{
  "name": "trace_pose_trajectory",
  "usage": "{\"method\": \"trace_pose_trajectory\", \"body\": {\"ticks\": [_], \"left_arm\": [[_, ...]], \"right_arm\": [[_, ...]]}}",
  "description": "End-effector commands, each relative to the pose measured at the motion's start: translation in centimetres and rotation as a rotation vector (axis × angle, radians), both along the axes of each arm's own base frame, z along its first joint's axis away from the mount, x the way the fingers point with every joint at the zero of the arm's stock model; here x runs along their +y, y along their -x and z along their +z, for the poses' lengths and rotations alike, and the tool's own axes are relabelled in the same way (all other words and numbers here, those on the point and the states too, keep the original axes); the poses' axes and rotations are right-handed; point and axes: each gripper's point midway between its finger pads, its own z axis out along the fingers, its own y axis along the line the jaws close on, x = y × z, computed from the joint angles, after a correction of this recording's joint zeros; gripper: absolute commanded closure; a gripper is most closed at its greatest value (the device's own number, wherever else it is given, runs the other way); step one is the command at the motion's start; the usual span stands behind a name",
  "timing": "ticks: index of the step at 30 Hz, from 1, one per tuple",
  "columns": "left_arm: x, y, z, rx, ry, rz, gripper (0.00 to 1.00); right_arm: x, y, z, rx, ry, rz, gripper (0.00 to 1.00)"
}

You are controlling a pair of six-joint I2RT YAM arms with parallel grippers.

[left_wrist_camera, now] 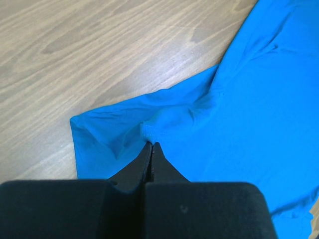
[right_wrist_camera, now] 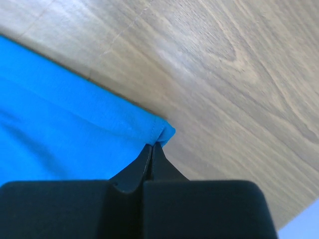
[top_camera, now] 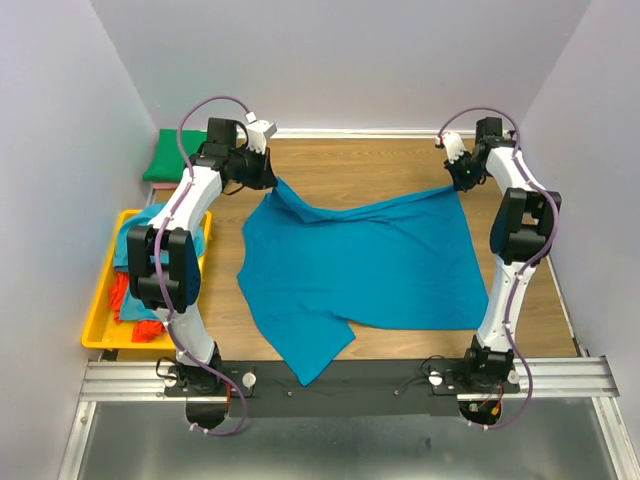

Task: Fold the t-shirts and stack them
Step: Fold the tshirt

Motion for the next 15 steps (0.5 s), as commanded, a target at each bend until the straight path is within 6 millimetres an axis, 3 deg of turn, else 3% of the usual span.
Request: {"method": "trace_pose_trajectory", "body": {"ticks": [1, 7, 15], "left_arm": [[1.0, -0.1, 2.5, -0.065, -0.043, 0.021, 1.0], [2.0, -0.6, 3.5, -0.116, -0.08, 0.051, 1.0], [2.1, -2.9, 3.4, -0.142, -0.083, 0.061, 1.0]], "right_arm": [[-0.4, 0.7, 4.4, -0.069, 0.052, 0.017, 0.99], [-1.2, 2.2, 6.3, -0.081, 0.069, -0.002, 1.0], [-2.7, 3.3, 7.8, -0.089, 0.075, -0.04, 1.0]]}}
